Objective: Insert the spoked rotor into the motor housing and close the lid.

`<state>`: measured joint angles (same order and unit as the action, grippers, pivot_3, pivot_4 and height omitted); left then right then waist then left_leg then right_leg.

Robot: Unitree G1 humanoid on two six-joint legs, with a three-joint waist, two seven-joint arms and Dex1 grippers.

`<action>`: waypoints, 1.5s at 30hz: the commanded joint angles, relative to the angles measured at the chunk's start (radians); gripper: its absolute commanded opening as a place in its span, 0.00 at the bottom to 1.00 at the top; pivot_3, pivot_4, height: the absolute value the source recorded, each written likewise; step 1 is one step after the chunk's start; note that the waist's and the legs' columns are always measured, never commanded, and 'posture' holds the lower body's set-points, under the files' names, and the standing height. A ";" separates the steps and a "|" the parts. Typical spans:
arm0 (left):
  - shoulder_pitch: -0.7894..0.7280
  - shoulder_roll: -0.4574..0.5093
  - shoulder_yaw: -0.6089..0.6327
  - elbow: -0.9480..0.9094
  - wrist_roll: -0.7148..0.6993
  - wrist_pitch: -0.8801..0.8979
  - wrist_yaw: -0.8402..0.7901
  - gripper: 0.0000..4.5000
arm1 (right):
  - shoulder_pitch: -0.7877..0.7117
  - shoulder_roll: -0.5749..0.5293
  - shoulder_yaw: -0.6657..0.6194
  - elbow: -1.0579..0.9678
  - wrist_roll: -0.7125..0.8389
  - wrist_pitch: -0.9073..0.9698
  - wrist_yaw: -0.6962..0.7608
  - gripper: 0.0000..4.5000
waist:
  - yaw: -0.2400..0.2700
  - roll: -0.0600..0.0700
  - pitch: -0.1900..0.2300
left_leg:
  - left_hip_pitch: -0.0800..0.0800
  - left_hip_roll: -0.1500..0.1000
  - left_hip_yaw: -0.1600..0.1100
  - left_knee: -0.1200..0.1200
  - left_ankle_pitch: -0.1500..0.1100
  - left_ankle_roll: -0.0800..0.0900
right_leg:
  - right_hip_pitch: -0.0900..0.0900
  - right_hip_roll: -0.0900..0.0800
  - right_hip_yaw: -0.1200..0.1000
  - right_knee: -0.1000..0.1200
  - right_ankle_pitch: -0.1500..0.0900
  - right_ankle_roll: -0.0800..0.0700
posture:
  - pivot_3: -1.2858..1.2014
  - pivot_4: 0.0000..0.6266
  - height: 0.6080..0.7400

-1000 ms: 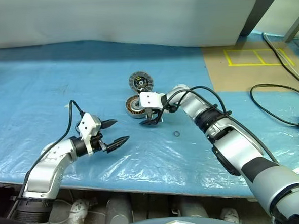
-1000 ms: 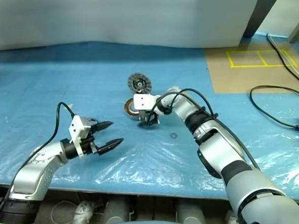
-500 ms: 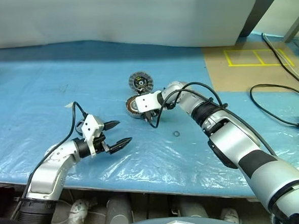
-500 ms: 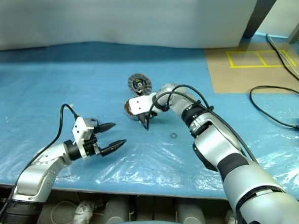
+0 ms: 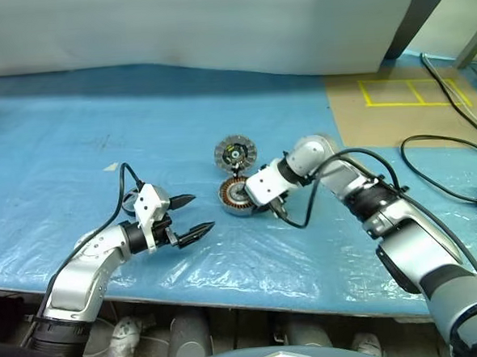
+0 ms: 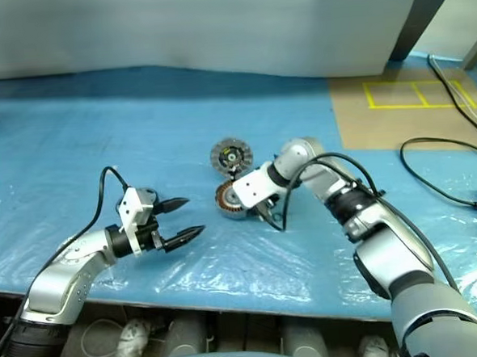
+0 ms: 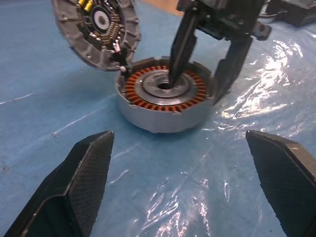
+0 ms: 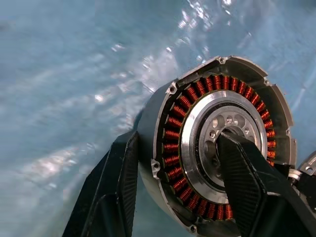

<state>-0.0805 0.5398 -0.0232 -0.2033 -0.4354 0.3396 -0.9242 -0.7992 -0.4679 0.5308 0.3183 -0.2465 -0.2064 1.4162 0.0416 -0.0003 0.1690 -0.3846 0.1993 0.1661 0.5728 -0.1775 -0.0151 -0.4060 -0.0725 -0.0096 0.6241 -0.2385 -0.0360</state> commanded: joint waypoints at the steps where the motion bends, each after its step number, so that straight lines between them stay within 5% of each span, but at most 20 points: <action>1: -0.026 0.007 -0.007 -0.014 -0.011 0.003 -0.021 1.00 | 0.027 0.014 0.030 -0.058 -0.015 0.024 -0.019 0.47 | -0.004 0.000 0.000 | 0.001 0.000 0.001 0.000 0.000 0.000 | 0.000 0.000 0.001 0.000 0.000 0.000 | 0.52 0.24 1.00; 9: -0.049 0.023 -0.007 0.000 -0.010 0.012 -0.045 1.00 | 0.039 0.004 0.025 -0.056 -0.035 -0.020 -0.098 0.47 | -0.001 0.000 0.000 | 0.002 0.000 0.004 -0.001 0.000 0.000 | 0.000 0.000 0.002 0.000 0.000 0.000 | 0.52 0.24 1.00; 10: -0.051 0.024 -0.007 0.001 -0.010 0.012 -0.047 1.00 | 0.043 -0.005 0.026 -0.059 -0.033 -0.031 -0.095 0.63 | 0.000 0.000 0.000 | 0.002 0.000 0.004 -0.001 0.000 0.000 | 0.000 0.000 0.002 -0.001 0.000 0.000 | 0.52 0.24 1.00; 14: -0.055 0.022 -0.010 0.001 -0.012 0.017 -0.054 1.00 | 0.055 -0.027 0.019 -0.110 -0.012 -0.006 -0.077 0.88 | 0.000 0.000 0.000 | 0.001 0.000 0.004 -0.001 0.000 0.000 | -0.001 0.000 0.002 -0.001 0.000 0.000 | 0.52 0.24 1.00; 26: -0.067 0.030 -0.011 0.007 -0.012 0.026 -0.075 1.00 | 0.081 -0.103 -0.136 -0.401 0.197 0.295 -0.032 0.88 | 0.003 0.000 0.000 | 0.001 0.000 0.004 -0.002 0.000 0.000 | -0.001 0.000 0.002 -0.001 0.000 0.000 | 0.52 0.24 1.00; 31: -0.032 0.025 -0.014 -0.035 -0.018 0.025 -0.063 1.00 | 0.294 -0.152 -0.283 -0.521 0.211 0.429 -0.220 0.88 | 0.018 -0.001 0.000 | 0.001 0.000 0.004 -0.003 0.000 0.000 | 0.000 0.000 0.002 -0.004 0.000 0.000 | 0.52 0.24 1.00; 38: -0.013 0.048 -0.013 -0.052 -0.027 0.044 -0.081 1.00 | 0.619 -0.043 -0.522 -0.698 0.249 0.640 -0.568 0.88 | 0.027 -0.001 0.000 | 0.004 -0.001 0.007 -0.009 0.000 -0.001 | -0.002 0.000 0.005 -0.005 0.000 0.000 | 0.52 0.24 1.00; 45: -0.095 0.046 -0.055 0.001 -0.016 0.047 -0.121 1.00 | 0.769 -0.010 -0.502 -0.745 0.248 0.689 -0.678 0.88 | 0.026 -0.001 0.000 | 0.005 -0.002 0.008 -0.011 0.000 -0.001 | -0.001 0.000 0.007 -0.007 0.000 0.001 | 0.52 0.24 1.00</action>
<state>-0.1599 0.5819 -0.0714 -0.2036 -0.4477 0.3937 -1.0229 -0.0356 -0.4809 0.0246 -0.3822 -0.0080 0.4841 0.7619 0.0674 -0.0014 0.1694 -0.3789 0.1971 0.1739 0.5620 -0.1773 -0.0160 -0.4070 -0.0727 -0.0025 0.6170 -0.2390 -0.0347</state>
